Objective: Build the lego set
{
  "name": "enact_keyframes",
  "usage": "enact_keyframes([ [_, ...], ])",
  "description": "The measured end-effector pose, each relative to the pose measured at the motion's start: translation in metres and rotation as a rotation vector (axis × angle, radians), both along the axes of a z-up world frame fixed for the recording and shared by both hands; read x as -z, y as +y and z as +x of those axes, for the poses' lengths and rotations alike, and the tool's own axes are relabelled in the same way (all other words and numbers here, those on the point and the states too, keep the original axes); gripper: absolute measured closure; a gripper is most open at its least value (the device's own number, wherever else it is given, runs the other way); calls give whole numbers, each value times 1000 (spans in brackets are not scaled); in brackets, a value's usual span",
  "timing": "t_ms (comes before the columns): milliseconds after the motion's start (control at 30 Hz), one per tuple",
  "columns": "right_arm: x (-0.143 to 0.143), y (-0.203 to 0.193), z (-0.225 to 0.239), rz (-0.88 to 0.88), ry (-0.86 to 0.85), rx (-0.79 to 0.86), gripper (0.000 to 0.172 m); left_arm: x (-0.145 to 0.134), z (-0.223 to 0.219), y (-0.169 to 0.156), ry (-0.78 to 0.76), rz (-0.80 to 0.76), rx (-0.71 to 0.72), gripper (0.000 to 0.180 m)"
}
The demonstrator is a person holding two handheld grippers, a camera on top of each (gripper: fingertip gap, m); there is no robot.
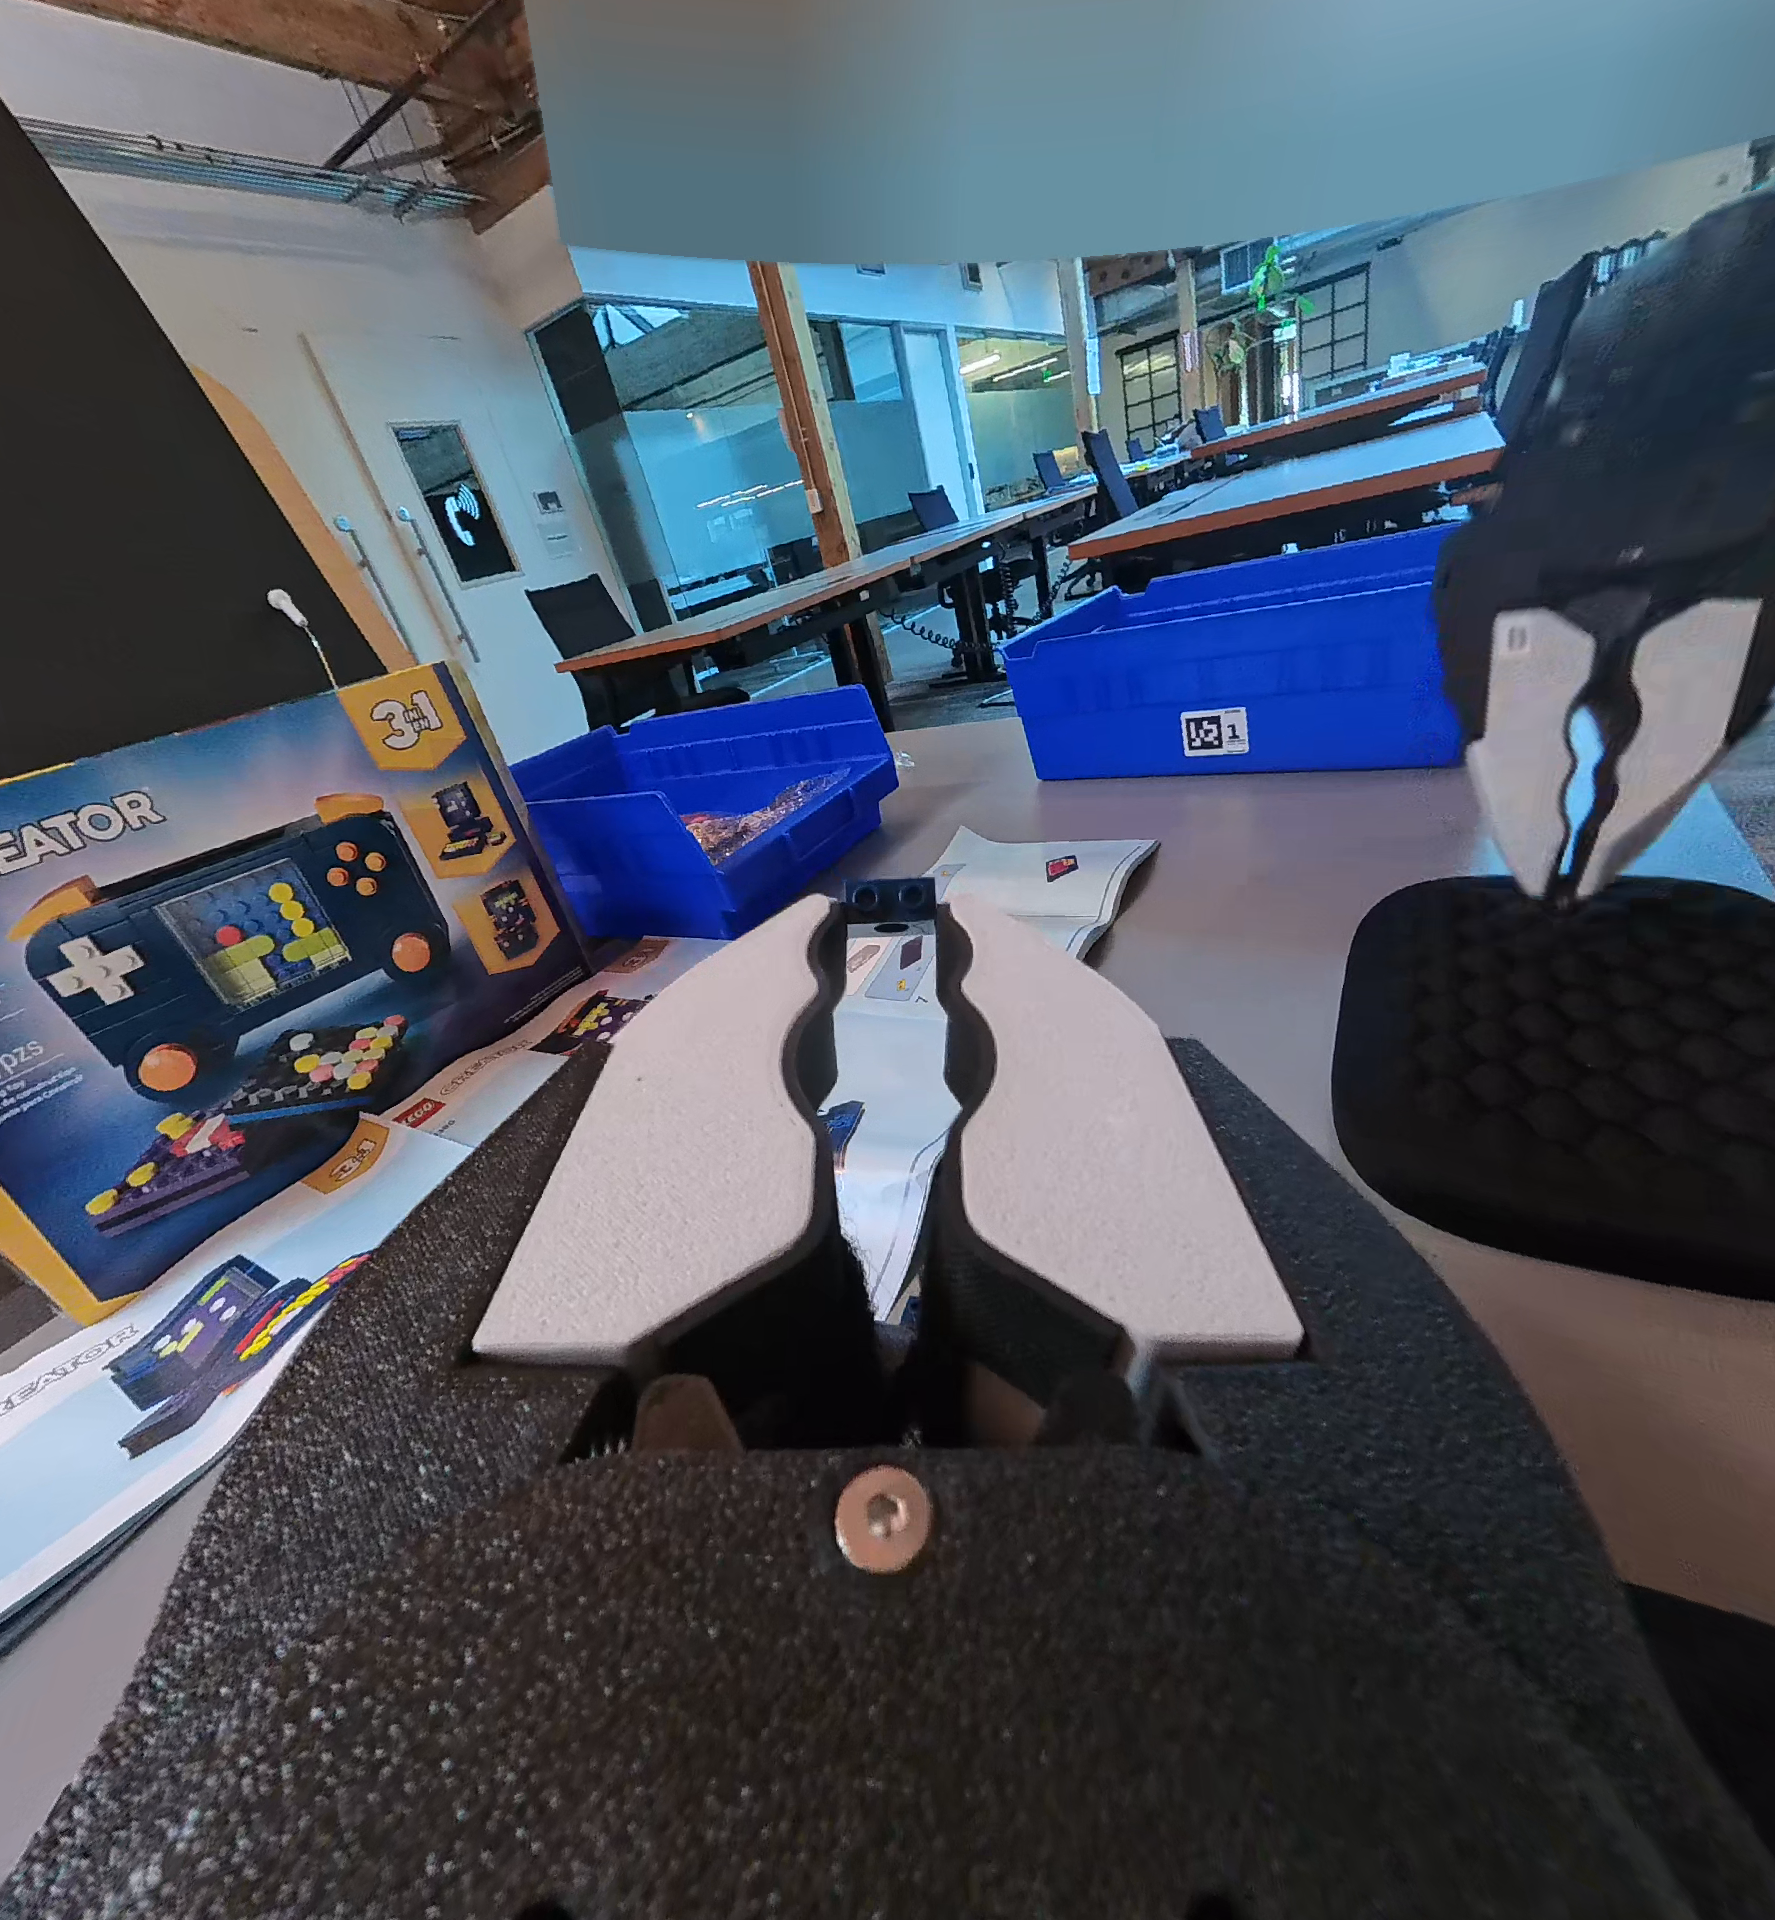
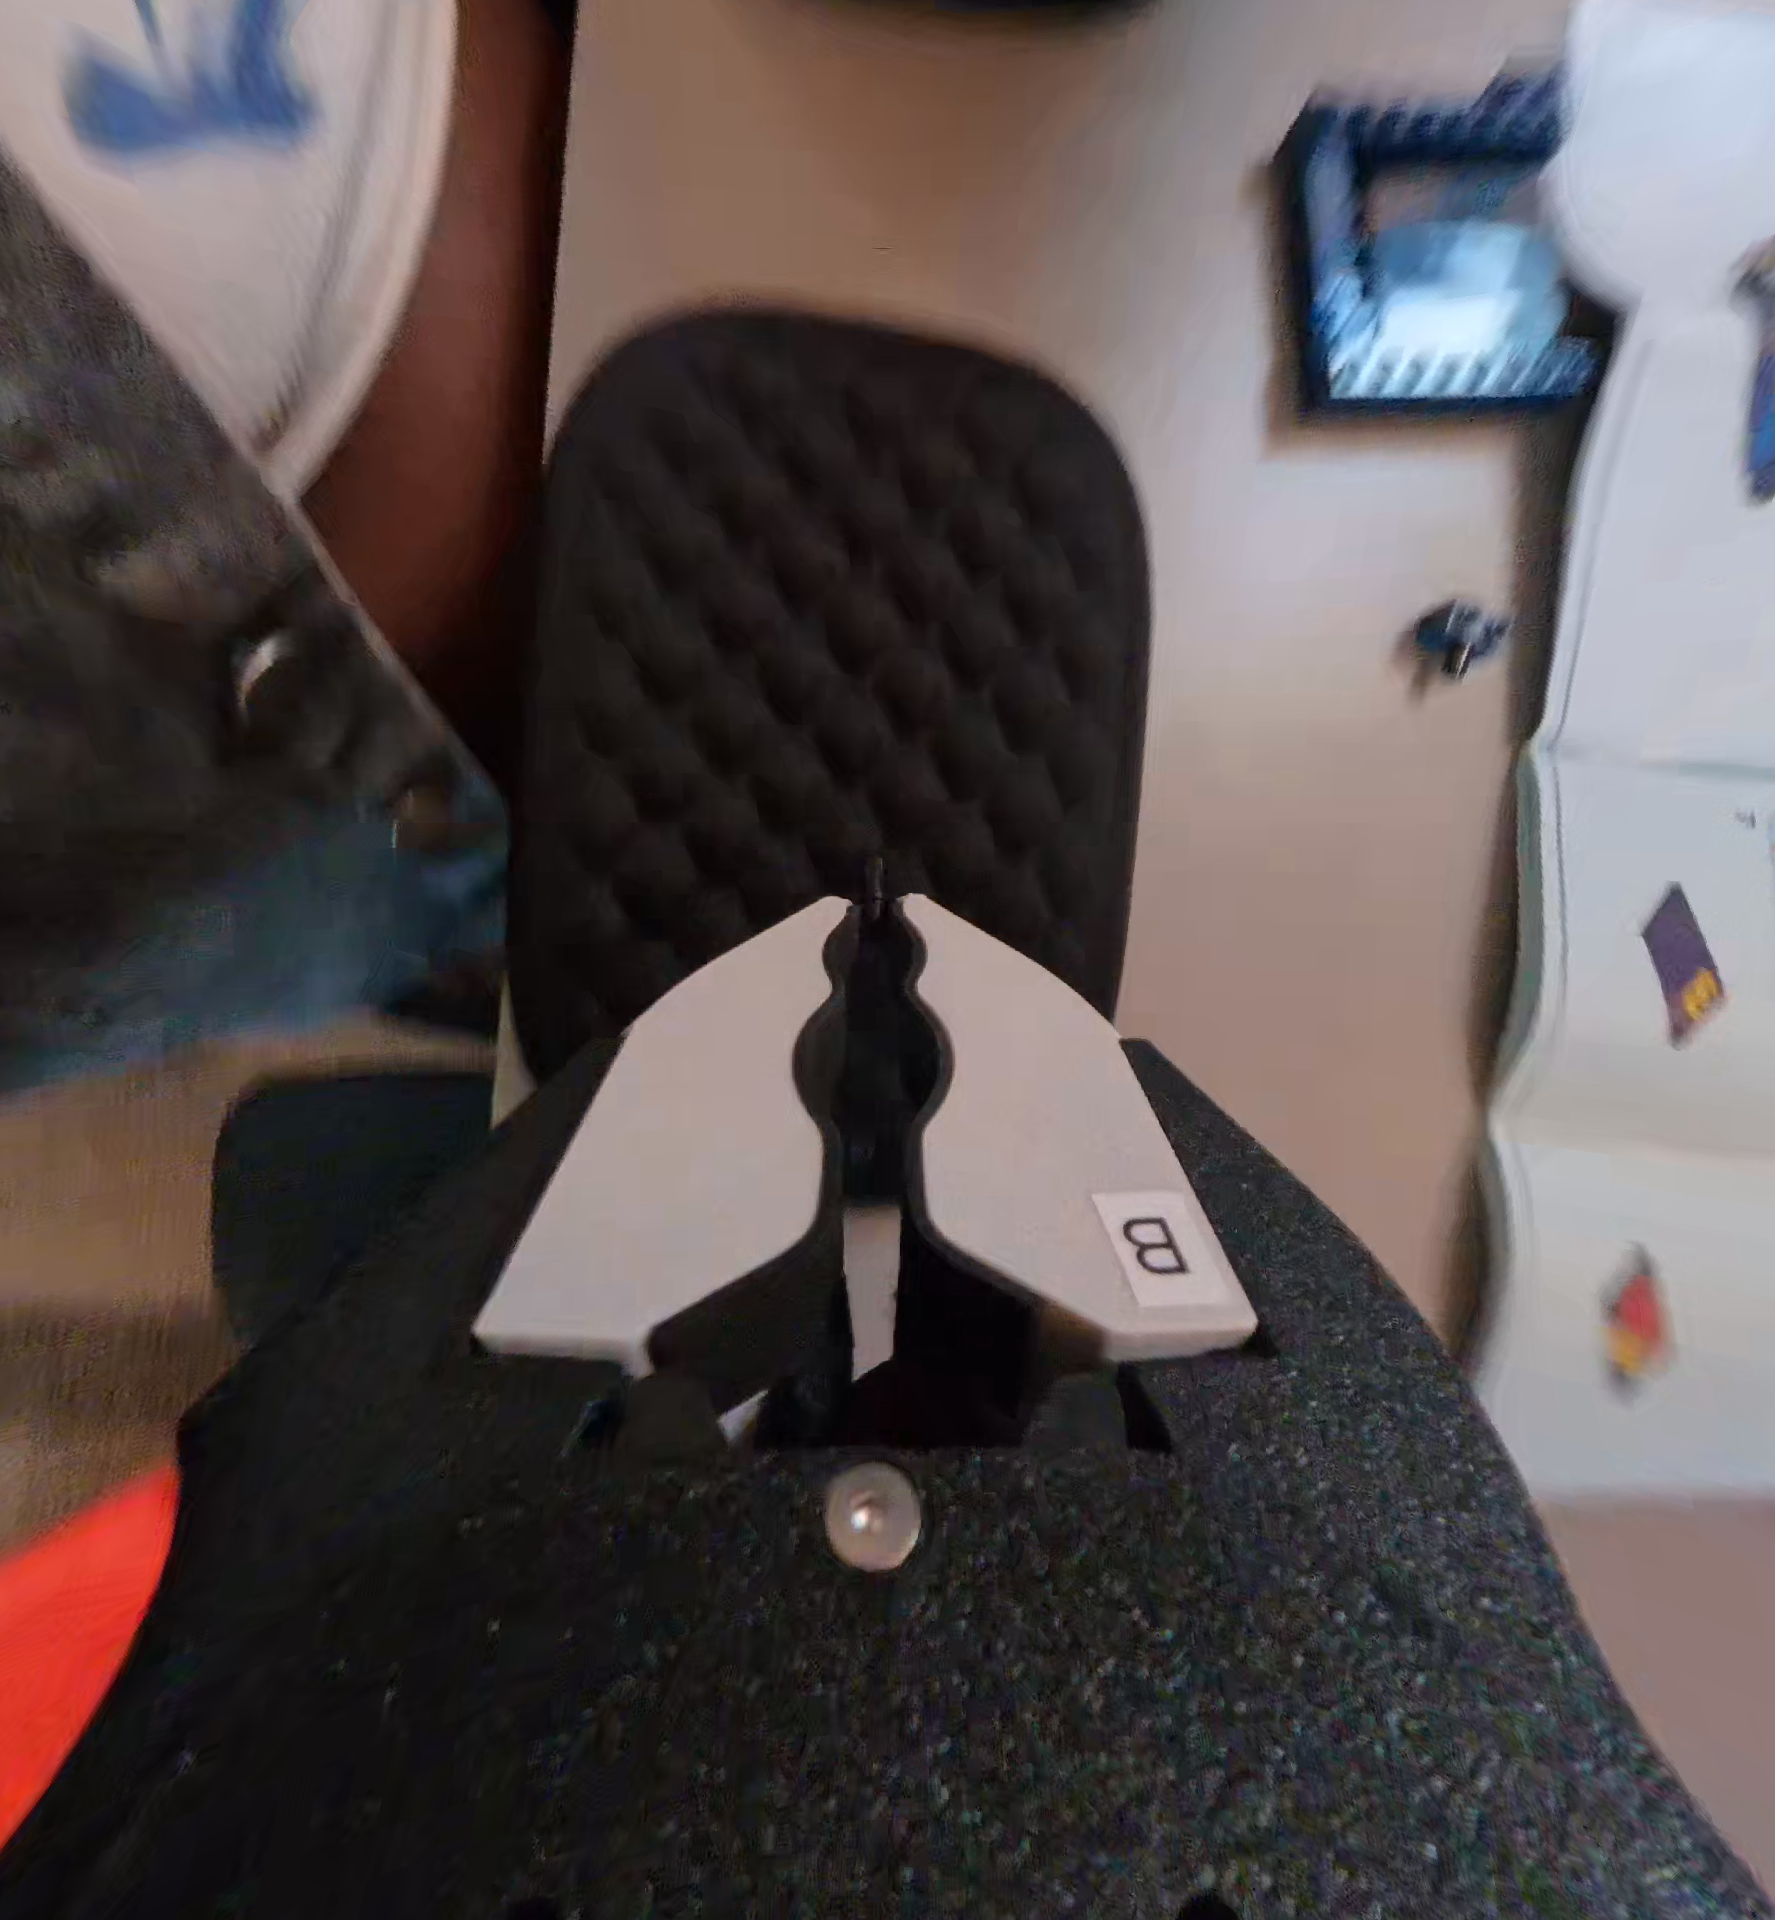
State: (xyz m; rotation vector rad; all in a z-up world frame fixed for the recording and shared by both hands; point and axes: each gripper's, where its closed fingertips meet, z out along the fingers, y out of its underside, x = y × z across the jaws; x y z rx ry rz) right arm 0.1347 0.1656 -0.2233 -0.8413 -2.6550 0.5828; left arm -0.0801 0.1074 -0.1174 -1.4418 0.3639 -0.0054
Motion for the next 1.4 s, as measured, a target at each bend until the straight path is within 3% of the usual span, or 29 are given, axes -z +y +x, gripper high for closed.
enact_keyframes([
  [167, -3, 8, 23, 349, -293, -41, 167, -1, 3, -1, 31, 1, 3, 165],
  [333, 9, 7, 12, 515, -283, -97, 167, -2, 4, -2, 44, 8, 0, 165],
  [800, 11, -16, 2, 400, -191, -109, 167, -2, 6, -3, 48, 3, 9, 165],
  [1267, 10, -36, -8, 452, -187, -179, 167, -2, 7, -3, 57, 1, 8, 165],
  [1400, 6, -26, -7, 548, -217, -193, 167, -2, 7, -3, 59, 1, 7, 165],
])
